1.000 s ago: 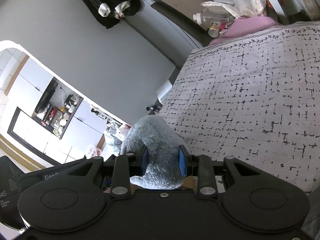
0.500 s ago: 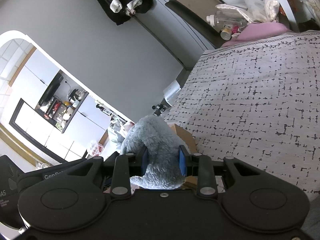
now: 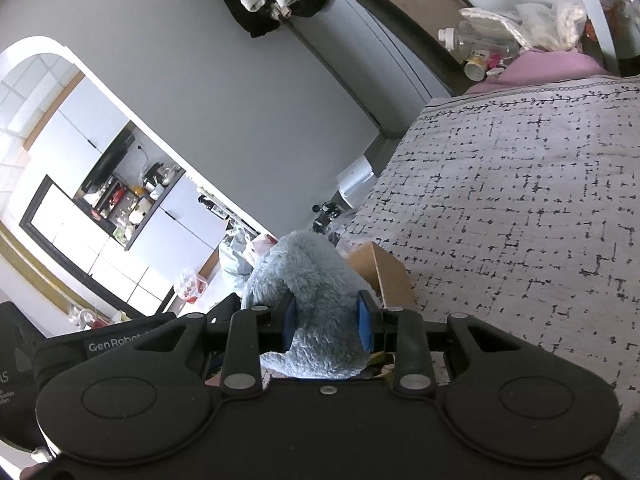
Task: Organize soft objects
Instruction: 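Carry the grey plush with both tools over the cardboard box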
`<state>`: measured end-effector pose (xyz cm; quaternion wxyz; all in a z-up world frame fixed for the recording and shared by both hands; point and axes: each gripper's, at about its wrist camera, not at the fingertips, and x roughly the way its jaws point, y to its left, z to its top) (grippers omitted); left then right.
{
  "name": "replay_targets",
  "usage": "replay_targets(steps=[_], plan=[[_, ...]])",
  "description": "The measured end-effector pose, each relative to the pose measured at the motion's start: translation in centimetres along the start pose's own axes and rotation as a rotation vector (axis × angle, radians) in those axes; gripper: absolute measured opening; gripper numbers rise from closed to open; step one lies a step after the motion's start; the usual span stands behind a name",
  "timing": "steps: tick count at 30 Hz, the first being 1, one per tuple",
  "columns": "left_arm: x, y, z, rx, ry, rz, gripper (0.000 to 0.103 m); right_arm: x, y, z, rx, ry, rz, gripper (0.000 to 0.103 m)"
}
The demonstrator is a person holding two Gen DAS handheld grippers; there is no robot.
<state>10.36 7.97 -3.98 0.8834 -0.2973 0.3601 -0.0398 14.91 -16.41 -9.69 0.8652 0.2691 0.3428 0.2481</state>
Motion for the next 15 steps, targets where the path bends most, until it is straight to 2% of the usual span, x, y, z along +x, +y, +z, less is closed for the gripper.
replay_targets(steps=[15], plan=[[2.1, 3.7, 1.8, -0.061, 0.018, 0.012, 0.014, 4.2, 0.6, -0.1, -0.004, 0.043, -0.018, 0.03]])
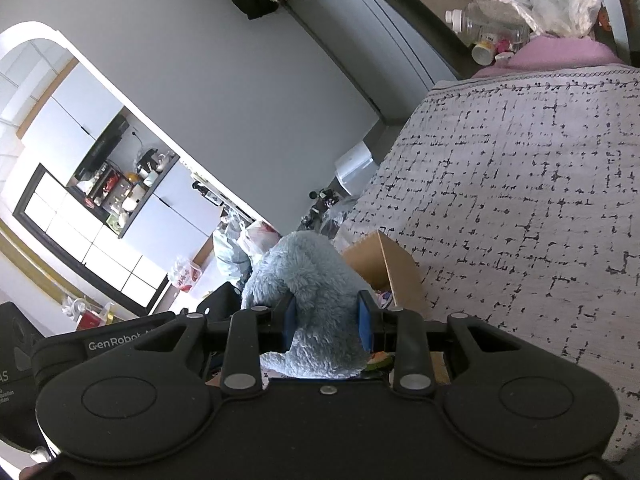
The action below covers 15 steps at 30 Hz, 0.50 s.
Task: Organize soft objects
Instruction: 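Carry the grey plush with both tools over the cardboard box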
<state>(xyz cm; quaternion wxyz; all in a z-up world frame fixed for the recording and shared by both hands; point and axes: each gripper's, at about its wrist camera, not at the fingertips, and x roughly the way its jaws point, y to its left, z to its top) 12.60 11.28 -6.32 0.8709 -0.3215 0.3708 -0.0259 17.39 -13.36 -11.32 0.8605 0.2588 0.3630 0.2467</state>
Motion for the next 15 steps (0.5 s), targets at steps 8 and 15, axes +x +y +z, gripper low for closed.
replay_targets(steps=[8, 15], plan=[[1.7, 2.3, 1.2, -0.044, 0.019, 0.015, 0.014, 2.9, 0.3, 0.0, 0.004, 0.046, -0.014, 0.03], [2.8, 4.5, 2.7, -0.089, 0.032, 0.038, 0.014, 5.8, 0.6, 0.2, 0.023, 0.088, -0.006, 0.03]])
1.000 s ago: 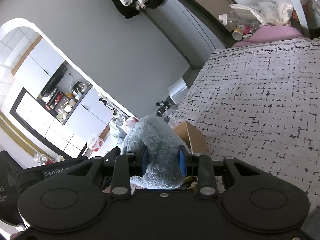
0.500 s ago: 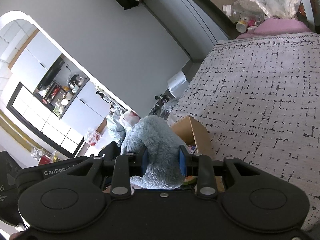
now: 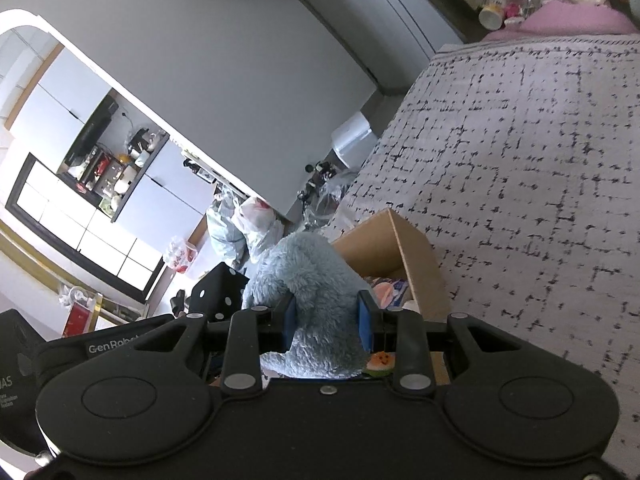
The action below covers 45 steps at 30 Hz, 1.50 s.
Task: Organize soft objects
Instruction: 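Carry the grey plush with both tools over the cardboard box, then lower the grey plush into the box and open both tools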
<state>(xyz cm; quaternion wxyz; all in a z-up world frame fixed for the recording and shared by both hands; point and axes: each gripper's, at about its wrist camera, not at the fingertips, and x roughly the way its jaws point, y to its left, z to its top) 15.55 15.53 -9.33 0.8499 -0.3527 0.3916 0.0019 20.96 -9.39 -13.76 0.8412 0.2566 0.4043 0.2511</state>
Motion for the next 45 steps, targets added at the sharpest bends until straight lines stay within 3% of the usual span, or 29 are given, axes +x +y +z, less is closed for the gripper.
replay_targets(steps=[7, 16, 19, 24, 29, 35, 41, 45], plan=[[0.8, 1.3, 2.3, -0.026, -0.012, 0.02, 0.014, 2.7, 0.8, 1.1, 0.006, 0.022, 0.02, 0.03], [3.2, 3.4, 3.4, -0.07, 0.014, 0.051, 0.014, 5.9, 0.6, 1.3, 0.018, 0.06, -0.016, 0.031], [4.0, 3.5, 3.6, -0.066, 0.041, 0.073, 0.015, 6.6, 0.0, 1.3, 0.047, 0.076, -0.021, 0.041], [3.6, 3.7, 4.1, -0.058, 0.023, 0.16, 0.019, 6.2, -1.3, 1.5, 0.106, 0.068, -0.017, 0.047], [2.6, 3.6, 4.4, -0.068, -0.004, 0.194, 0.031, 5.0, -2.2, 1.4, 0.127, 0.055, -0.022, 0.047], [1.4, 2.0, 3.3, -0.018, -0.026, 0.228, 0.055, 2.8, -2.3, 0.9, 0.1, 0.044, -0.024, 0.055], [0.2, 0.1, 1.9, 0.042, -0.031, 0.286, 0.074, 0.0, -2.1, 0.7, 0.04, 0.027, -0.049, 0.068], [-1.0, -1.1, 1.3, 0.077, -0.049, 0.292, 0.082, -2.7, -1.7, 0.8, -0.023, -0.003, -0.076, 0.088]])
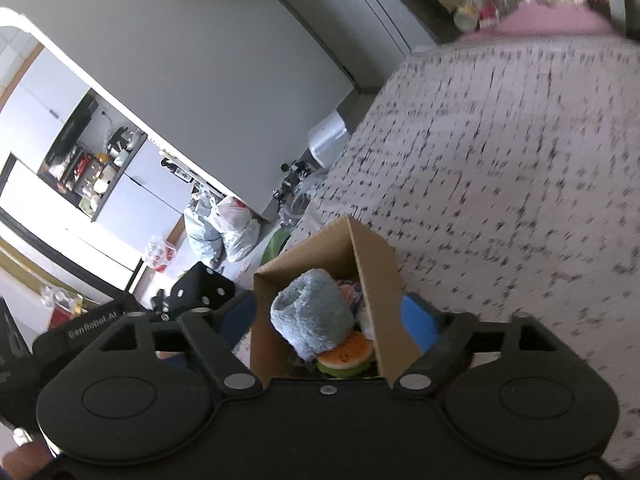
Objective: Organize soft objects
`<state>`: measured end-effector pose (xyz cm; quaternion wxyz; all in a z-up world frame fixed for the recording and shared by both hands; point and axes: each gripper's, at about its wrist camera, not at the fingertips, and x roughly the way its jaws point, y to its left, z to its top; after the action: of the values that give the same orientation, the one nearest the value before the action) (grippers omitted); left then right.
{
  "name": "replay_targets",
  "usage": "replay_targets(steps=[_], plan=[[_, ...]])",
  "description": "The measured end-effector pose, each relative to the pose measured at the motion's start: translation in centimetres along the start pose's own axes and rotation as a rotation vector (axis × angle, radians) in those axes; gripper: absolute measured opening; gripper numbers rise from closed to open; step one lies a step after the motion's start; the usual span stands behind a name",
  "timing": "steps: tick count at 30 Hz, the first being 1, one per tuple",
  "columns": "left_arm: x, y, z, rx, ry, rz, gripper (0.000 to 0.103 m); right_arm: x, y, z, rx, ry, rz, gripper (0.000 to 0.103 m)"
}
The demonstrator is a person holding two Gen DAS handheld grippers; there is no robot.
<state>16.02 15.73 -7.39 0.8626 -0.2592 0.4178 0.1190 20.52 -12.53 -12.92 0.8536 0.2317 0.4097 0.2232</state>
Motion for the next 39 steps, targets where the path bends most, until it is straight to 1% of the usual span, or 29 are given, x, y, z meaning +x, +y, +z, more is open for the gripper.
replay_targets(steps=[1, 5, 7, 9, 11, 15, 18, 19, 23, 27, 39], plan=[[-0.4, -0.3, -0.2, 0.014, -0.003, 0.003, 0.084, -0.7, 0.1, 0.0, -0.02, -0.012, -0.01, 0.093], [-2.0, -1.4, -0.9, 0.069, -0.006, 0.017, 0.086, -2.7, 0.1, -0.1, -0.044, -0.036, -0.036, 0.096], [-2.9, -2.0, -1.5, 0.101, -0.012, 0.011, 0.093, -3.6, 0.1, -0.2, -0.05, -0.047, -0.045, 0.1], [-3.5, -2.6, -2.0, 0.137, -0.019, 0.014, 0.094, -4.5, 0.1, -0.3, -0.063, -0.063, -0.065, 0.103], [-4.1, -3.2, -2.5, 0.169, -0.019, 0.013, 0.094, -5.5, 0.1, -0.3, -0.077, -0.08, -0.084, 0.103], [-5.1, -4.0, -3.3, 0.196, -0.017, 0.014, 0.095, -7.3, -0.2, -0.4, -0.072, -0.101, -0.112, 0.103], [-6.2, -4.8, -3.8, 0.231, -0.026, 0.009, 0.101, -9.0, -0.5, -0.5, -0.079, -0.121, -0.141, 0.103], [-6.6, -5.2, -4.0, 0.245, -0.033, 0.009, 0.102, -9.4, -0.5, -0.5, -0.083, -0.126, -0.151, 0.103], [-8.1, -6.1, -5.0, 0.281, -0.05, 0.001, 0.102, -11.4, -0.7, -0.8, -0.098, -0.154, -0.186, 0.103], [-9.1, -6.4, -5.8, 0.295, -0.059, -0.007, 0.102, -13.1, -0.9, -1.2, -0.114, -0.171, -0.223, 0.103], [-11.6, -7.6, -8.4, 0.351, -0.085, -0.031, 0.102, -16.7, -1.5, -2.7, -0.164, -0.206, -0.298, 0.103]])
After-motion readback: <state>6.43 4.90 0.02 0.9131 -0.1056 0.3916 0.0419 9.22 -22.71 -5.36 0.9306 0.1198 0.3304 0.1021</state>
